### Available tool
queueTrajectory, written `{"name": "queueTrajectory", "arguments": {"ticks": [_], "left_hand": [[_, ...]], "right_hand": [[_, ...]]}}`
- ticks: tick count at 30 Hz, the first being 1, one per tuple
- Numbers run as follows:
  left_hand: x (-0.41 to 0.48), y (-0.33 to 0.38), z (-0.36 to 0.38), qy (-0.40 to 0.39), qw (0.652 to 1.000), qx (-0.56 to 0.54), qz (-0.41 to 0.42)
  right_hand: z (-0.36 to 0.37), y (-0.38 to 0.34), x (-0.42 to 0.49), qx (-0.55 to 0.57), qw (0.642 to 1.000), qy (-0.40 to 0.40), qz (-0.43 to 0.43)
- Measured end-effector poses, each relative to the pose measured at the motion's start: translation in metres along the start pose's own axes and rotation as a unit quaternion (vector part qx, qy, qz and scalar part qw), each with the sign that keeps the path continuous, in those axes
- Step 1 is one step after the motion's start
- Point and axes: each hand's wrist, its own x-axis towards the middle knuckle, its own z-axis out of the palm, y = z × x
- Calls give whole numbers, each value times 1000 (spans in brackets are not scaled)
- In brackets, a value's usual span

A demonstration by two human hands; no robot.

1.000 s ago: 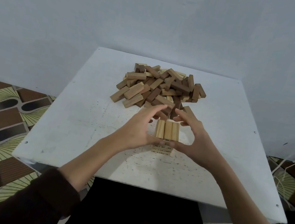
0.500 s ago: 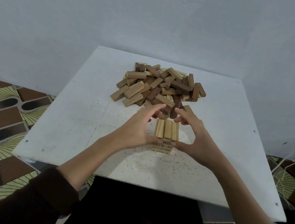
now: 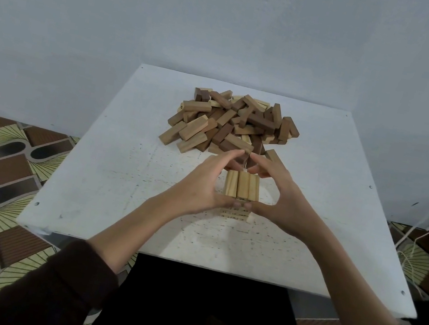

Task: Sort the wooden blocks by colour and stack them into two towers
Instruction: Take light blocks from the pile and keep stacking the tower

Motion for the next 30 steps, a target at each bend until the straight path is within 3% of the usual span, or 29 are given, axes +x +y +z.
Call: {"name": "queueTrajectory", "arguments": {"ticks": [13, 30], "left_hand": [[-1, -1, 5, 15, 1000, -19, -7], [-11, 2, 32, -10, 993, -58, -100]], "right_hand": [[3, 2, 3, 3, 1000, -8, 13], [28, -5, -17, 106, 989, -38, 92]]}}
